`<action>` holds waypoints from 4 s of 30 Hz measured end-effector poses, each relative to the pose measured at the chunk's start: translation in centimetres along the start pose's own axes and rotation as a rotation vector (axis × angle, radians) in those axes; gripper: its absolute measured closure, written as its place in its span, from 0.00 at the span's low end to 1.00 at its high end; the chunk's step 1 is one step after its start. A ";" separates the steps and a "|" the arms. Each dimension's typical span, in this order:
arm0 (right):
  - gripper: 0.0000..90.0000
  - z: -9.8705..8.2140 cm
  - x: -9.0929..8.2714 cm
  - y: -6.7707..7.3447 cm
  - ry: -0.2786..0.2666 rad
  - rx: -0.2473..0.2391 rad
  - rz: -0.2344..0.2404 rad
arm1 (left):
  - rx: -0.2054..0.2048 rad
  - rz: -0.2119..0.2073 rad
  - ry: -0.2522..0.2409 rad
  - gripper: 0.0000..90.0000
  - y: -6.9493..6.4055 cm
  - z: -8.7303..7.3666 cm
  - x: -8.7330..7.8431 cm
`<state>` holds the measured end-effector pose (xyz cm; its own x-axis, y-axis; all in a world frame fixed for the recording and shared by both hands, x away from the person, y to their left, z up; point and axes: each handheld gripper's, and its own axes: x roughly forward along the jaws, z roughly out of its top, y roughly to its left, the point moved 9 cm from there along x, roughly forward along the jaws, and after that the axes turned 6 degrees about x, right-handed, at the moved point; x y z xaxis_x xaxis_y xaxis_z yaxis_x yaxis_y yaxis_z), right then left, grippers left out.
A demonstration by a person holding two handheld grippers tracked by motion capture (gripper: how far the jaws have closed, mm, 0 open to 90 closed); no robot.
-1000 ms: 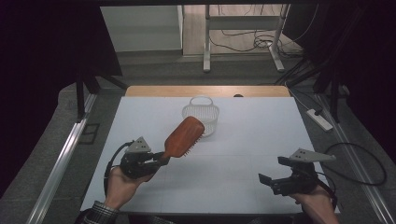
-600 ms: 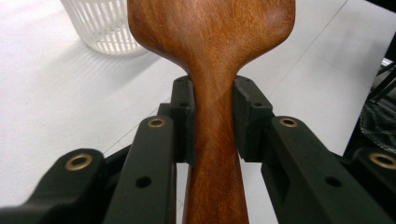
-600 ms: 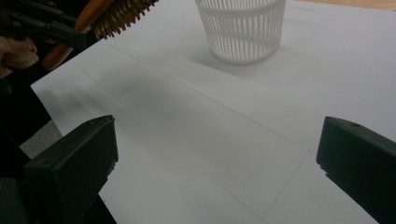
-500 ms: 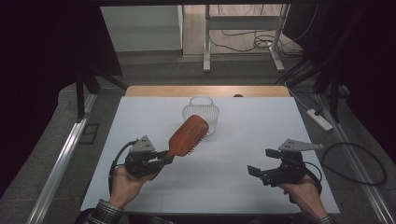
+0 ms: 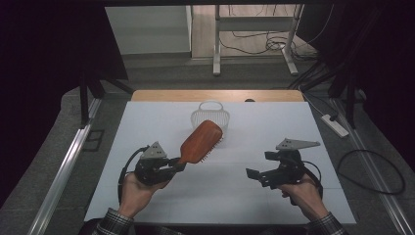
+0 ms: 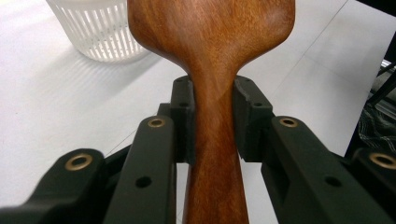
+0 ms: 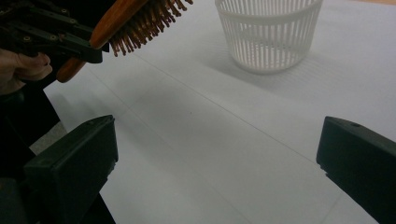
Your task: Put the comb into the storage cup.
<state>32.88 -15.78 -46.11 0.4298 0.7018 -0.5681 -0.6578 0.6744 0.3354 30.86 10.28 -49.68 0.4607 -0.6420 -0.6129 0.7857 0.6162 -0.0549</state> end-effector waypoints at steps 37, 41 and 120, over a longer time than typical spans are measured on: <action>0.00 4.1 5.1 2.6 0.046 0.068 0.074 | 0.007 -0.022 -0.037 0.80 -1.2 1.5 1.9; 0.00 4.4 5.6 2.8 0.047 0.060 0.063 | 0.012 -0.023 -0.039 0.80 -1.5 1.5 2.2; 0.65 7.2 7.8 4.2 -0.006 0.337 0.299 | 0.034 0.013 0.044 0.41 -1.0 0.2 3.4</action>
<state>37.93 -5.82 -43.69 0.2558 0.8780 -0.4045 -0.5159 0.4779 0.7110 31.69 7.36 -51.52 0.4532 -0.6124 -0.6478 0.7936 0.6081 -0.0197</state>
